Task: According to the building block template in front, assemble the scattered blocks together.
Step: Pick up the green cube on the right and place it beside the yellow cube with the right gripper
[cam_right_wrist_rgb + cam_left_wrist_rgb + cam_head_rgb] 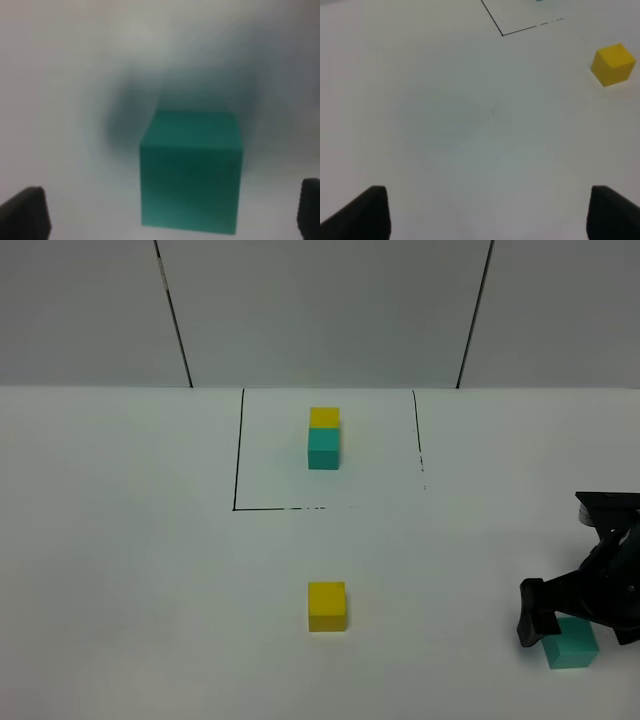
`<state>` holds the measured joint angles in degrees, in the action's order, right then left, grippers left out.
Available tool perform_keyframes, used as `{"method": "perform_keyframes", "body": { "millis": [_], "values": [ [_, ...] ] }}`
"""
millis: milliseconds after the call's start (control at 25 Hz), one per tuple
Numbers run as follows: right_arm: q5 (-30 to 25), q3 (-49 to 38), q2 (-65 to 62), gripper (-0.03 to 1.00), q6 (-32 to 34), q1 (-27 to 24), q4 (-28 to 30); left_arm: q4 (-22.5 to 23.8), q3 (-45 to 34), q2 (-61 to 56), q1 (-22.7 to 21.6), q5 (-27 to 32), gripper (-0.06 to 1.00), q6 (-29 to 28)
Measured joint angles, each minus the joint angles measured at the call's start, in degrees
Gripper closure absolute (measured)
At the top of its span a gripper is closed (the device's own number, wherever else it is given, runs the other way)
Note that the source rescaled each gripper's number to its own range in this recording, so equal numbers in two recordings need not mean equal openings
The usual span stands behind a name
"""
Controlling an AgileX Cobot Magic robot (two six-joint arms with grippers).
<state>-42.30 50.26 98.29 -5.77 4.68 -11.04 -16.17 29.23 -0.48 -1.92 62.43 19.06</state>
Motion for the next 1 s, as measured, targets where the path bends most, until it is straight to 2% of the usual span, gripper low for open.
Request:
{"method": "perform_keyframes", "body": {
  "millis": [560, 640, 680, 720, 800, 880, 1000],
  "values": [
    [1.6, 0.1, 4.2, -0.03, -0.9, 0.0, 0.8, 0.0, 0.0, 0.0, 0.0, 0.0, 0.22, 0.0],
    [1.7, 0.1, 4.2, 0.01, -1.0, 0.0, 0.8, 0.0, 0.0, 0.0, 0.0, 0.0, 0.22, 0.0],
    [1.8, 0.1, 4.2, 0.09, -1.0, 0.0, 0.8, 0.0, 0.0, 0.0, 0.0, 0.0, 0.22, 0.0],
    [1.8, 0.1, 4.2, 0.21, -1.0, 0.0, 0.8, 0.0, 0.0, 0.0, 0.0, 0.0, 0.22, 0.0],
    [1.8, 0.1, 4.2, 0.54, -1.0, 0.0, 0.8, 0.0, 0.0, 0.0, 0.0, 0.0, 0.22, 0.0],
    [1.5, 0.1, 4.2, 0.97, -1.1, 0.0, 0.8, 0.0, 0.0, 0.0, 0.0, 0.0, 0.22, 0.0],
    [1.3, 0.1, 4.2, 0.95, -1.4, 0.0, 0.8, 0.0, 0.0, 0.0, 0.0, 0.0, 0.22, 0.0]
  ]
}}
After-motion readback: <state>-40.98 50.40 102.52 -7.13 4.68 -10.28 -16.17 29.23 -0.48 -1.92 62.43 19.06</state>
